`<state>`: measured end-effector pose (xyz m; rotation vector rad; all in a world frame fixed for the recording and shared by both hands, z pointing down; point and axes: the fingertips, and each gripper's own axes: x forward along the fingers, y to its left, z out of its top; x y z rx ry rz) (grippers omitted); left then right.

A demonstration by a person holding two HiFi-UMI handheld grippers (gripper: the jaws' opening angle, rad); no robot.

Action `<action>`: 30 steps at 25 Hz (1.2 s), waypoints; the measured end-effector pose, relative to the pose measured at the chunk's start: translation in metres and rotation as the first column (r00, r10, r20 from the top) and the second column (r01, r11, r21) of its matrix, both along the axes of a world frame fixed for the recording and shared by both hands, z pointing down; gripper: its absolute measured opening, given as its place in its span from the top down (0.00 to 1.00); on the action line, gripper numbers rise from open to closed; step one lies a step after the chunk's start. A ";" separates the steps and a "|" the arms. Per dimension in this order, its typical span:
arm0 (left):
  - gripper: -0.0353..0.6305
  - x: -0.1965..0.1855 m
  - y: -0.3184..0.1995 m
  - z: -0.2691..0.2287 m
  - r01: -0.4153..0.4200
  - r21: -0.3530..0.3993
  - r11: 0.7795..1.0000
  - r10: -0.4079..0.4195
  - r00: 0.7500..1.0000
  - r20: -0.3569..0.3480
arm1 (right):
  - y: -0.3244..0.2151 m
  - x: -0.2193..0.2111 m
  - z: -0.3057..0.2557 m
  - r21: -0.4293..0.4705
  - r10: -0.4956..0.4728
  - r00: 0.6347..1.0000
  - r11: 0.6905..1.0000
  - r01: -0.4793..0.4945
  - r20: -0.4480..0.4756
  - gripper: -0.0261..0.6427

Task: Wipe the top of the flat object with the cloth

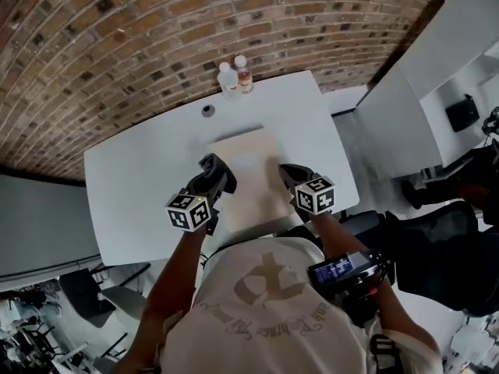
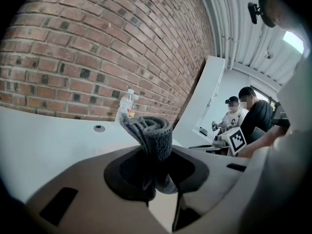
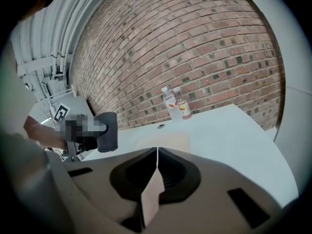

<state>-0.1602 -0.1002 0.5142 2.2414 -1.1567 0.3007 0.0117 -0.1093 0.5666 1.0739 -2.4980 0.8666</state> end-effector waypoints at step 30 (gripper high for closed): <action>0.78 0.045 -0.160 0.025 -0.057 -0.071 0.996 0.063 0.994 0.086 | -0.052 -0.008 0.080 -0.231 -0.049 0.998 0.972 0.037 -0.045 0.74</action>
